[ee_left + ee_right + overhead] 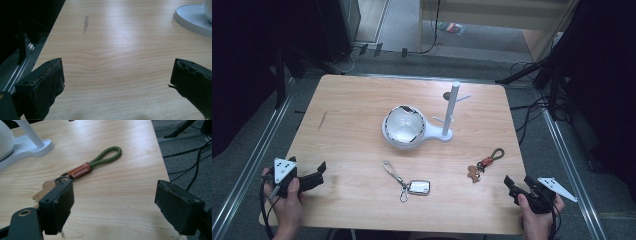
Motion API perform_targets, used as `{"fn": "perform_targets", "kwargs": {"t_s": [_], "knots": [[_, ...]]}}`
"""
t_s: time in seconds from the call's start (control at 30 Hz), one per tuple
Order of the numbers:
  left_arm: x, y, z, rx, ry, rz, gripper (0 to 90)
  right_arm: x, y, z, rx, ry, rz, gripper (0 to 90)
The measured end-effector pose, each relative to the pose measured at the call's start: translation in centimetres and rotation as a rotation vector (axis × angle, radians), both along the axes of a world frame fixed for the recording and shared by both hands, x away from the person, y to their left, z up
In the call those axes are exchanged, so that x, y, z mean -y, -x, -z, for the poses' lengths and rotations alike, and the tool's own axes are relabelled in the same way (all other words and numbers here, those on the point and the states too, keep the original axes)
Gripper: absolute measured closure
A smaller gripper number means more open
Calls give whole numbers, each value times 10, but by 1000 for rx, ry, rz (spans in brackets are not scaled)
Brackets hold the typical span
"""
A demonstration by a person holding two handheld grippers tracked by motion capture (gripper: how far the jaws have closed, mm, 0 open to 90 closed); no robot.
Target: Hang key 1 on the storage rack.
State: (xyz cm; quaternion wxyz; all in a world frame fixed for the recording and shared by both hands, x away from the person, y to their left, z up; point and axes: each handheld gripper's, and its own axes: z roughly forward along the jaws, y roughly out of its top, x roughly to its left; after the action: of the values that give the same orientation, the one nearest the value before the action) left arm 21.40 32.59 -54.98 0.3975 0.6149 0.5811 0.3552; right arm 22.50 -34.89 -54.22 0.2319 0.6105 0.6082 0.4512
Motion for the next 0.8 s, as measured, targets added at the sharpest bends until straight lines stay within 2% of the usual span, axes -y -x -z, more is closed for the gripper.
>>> {"fn": "perform_targets", "kwargs": {"t_s": [0.17,0.27,0.4,0.63,0.8], "knots": [[2,0,0,-4,-11,-11,0,-2,-2,1,-21,17,4,168],[2,0,0,-1,-12,-19,0,-6,-5,0,-37,50,8,187],[3,1,0,5,-23,-22,0,-9,-6,0,-46,69,6,197],[5,0,1,5,-38,-19,0,-9,-6,-1,-66,80,23,215],[6,0,1,0,-56,-7,0,-17,-8,-2,-120,99,-20,219]]}}
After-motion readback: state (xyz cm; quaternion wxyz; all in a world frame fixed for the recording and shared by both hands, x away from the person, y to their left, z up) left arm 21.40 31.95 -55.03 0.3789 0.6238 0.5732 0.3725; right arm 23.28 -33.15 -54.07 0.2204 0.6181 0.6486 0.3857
